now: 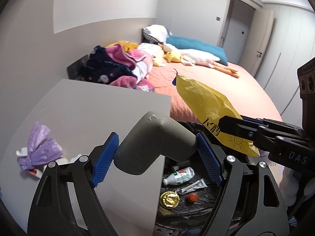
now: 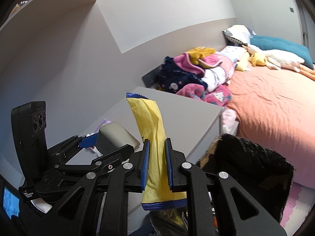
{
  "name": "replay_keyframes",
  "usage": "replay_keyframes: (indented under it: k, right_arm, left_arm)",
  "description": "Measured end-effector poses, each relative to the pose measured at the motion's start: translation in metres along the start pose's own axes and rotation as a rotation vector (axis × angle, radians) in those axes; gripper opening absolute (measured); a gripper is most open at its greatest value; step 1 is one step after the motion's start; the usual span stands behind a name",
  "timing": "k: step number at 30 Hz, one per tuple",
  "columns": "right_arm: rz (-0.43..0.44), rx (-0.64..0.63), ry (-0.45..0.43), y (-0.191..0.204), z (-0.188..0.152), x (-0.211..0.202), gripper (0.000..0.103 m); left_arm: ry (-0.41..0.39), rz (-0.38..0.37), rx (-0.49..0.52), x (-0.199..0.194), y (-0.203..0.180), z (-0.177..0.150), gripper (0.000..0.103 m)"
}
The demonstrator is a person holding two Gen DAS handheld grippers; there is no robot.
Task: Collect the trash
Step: 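Carry the grey foam and yellow packet over the black bin, then open both tools to drop the foam and packet into the bin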
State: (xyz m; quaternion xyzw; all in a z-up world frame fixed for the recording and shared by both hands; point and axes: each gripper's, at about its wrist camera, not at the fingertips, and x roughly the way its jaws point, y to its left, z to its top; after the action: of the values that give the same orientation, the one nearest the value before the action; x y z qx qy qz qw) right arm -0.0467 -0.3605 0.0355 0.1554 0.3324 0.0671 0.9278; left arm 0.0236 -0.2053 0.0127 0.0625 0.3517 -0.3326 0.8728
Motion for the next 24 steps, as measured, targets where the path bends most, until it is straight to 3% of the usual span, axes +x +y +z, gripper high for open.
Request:
replay_keyframes:
  k: [24]
  right_arm:
    - [-0.163,0.119,-0.077,-0.067,-0.012,-0.051,0.017]
  left_arm:
    - [0.030,-0.172,0.145,0.035,-0.079,0.020,0.078]
